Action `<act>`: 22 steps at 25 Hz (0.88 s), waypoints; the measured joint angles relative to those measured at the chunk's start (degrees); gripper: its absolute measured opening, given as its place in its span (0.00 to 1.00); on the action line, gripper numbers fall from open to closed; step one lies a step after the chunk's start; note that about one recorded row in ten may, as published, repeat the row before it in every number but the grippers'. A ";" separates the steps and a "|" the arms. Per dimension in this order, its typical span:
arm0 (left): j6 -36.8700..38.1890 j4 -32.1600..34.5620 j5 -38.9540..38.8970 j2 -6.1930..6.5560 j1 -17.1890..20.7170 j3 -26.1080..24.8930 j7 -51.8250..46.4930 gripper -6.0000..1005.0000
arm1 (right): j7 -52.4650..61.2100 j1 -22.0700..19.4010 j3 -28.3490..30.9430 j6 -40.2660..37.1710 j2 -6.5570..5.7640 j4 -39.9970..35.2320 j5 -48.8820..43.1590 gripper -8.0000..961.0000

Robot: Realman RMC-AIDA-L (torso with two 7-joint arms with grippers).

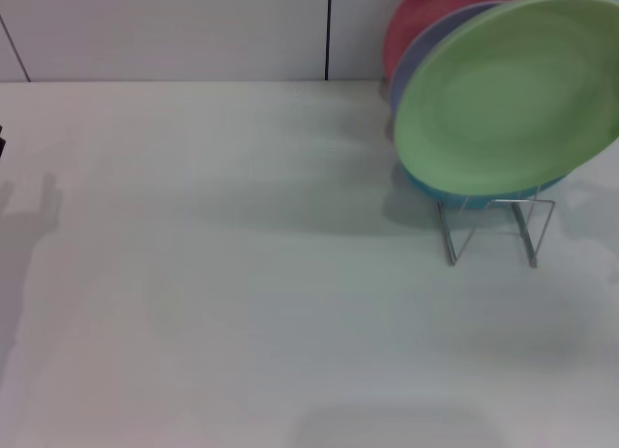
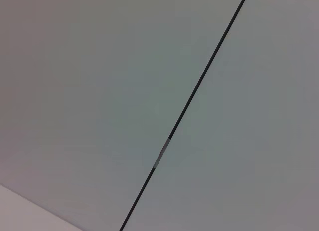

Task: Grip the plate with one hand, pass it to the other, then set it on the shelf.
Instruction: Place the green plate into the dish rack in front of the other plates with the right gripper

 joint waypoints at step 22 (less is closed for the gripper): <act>-0.96 -0.53 0.23 0.16 0.49 0.44 -0.17 0.62 | 0.85 0.37 -0.31 -3.43 2.05 -6.52 -0.01 0.04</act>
